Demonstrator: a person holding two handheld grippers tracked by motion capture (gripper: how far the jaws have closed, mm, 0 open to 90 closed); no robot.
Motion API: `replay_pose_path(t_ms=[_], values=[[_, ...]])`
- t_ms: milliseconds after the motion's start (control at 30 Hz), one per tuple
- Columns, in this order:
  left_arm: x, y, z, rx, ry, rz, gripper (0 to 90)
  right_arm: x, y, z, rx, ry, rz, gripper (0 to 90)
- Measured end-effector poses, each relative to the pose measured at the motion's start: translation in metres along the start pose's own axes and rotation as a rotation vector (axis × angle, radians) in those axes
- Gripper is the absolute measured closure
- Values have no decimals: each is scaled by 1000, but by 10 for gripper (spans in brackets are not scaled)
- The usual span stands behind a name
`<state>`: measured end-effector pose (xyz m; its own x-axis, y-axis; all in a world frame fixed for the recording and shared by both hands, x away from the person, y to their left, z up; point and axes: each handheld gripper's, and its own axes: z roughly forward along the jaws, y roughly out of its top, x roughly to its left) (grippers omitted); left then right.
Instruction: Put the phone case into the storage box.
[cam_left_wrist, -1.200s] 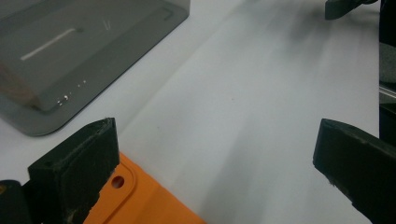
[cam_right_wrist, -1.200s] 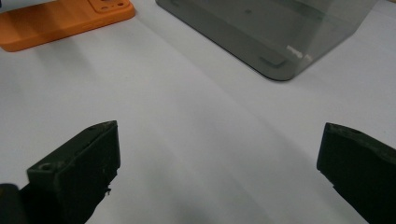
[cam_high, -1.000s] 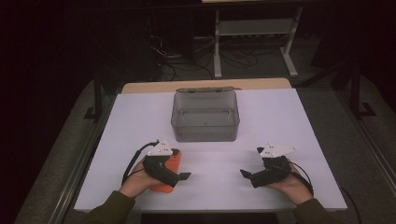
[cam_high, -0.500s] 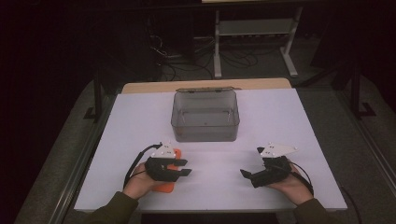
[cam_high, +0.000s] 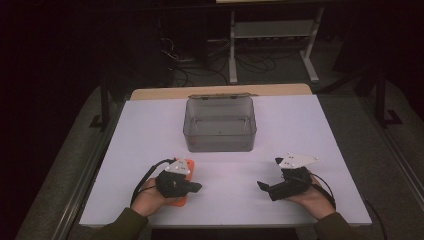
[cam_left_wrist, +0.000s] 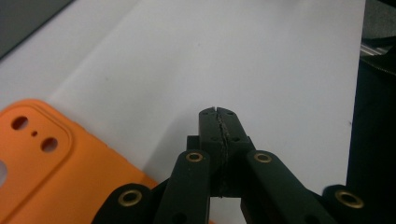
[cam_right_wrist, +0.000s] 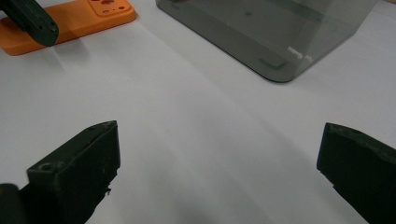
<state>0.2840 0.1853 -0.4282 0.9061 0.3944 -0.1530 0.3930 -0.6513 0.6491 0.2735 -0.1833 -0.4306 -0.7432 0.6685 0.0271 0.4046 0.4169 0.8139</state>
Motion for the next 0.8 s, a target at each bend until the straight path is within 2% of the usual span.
replay_pose_path(t_ms=[200, 333, 800], values=[[-4, -6, 2, 31, 0, -7, 895, 0, 0, 0, -1, 2, 2, 0], [-6, -9, 3, 68, 16, 2, 895, 0, 0, 1, -1, 1, 1, 0], [-4, -16, -4, 82, 28, -26, 896, 0, 0, 0, -2, 0, 3, 0]])
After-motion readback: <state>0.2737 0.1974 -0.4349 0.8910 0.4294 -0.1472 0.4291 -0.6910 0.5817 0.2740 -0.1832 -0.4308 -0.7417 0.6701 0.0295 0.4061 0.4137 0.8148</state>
